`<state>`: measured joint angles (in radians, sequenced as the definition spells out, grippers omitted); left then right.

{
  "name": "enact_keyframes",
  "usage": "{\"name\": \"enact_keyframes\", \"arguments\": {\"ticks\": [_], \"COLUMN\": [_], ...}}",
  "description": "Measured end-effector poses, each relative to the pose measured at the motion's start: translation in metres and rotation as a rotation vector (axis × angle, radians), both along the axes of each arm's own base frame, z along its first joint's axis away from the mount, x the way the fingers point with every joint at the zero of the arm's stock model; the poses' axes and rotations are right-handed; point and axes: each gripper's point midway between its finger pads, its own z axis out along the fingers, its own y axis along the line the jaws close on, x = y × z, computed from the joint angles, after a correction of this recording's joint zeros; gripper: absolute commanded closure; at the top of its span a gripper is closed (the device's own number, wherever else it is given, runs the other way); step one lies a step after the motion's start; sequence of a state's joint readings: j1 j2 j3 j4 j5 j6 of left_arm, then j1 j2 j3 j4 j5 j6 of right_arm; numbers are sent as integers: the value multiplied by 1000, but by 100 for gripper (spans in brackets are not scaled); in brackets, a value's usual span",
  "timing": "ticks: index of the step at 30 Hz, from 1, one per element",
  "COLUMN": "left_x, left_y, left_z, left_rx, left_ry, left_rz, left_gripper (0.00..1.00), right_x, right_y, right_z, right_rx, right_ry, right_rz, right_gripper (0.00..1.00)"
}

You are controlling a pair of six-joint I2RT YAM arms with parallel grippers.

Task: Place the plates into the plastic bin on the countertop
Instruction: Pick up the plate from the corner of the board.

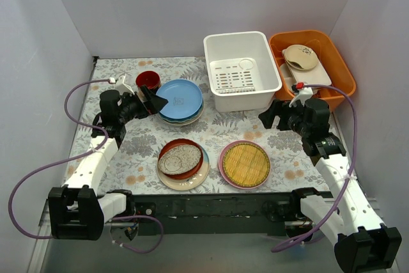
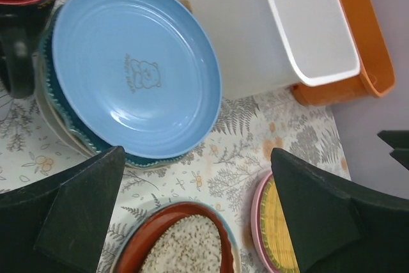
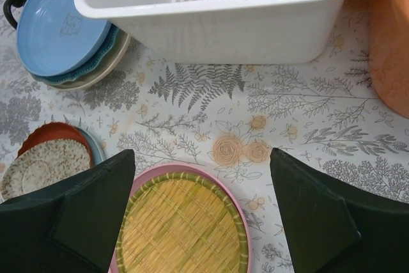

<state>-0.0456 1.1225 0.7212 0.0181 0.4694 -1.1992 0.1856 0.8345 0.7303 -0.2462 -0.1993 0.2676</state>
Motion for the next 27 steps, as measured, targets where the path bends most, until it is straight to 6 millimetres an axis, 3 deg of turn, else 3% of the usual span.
{"name": "enact_keyframes", "arguments": {"ticks": [6,7,8,14,27], "left_x": [-20,-23,-26,-39,-67], "left_y": [-17,-19,-22,-38,-107], "left_z": [18,20,23,20,-4], "left_rx": [-26,-28,-31,-40,-10], "left_ry": [-40,-47,-55,-27,90], "left_rz": [-127,-142,-160,-226,-400], "left_gripper": [2,2,2,2,6], "right_x": [-12,-14,-17,-36,-65], "right_y": [5,6,7,8,13], "right_z": [-10,-11,-14,-31,-78], "right_rx": [13,17,21,30,66], "right_ry": [59,62,72,123,277], "right_rz": [37,42,49,67,95], "right_gripper": [8,2,2,2,26]}}
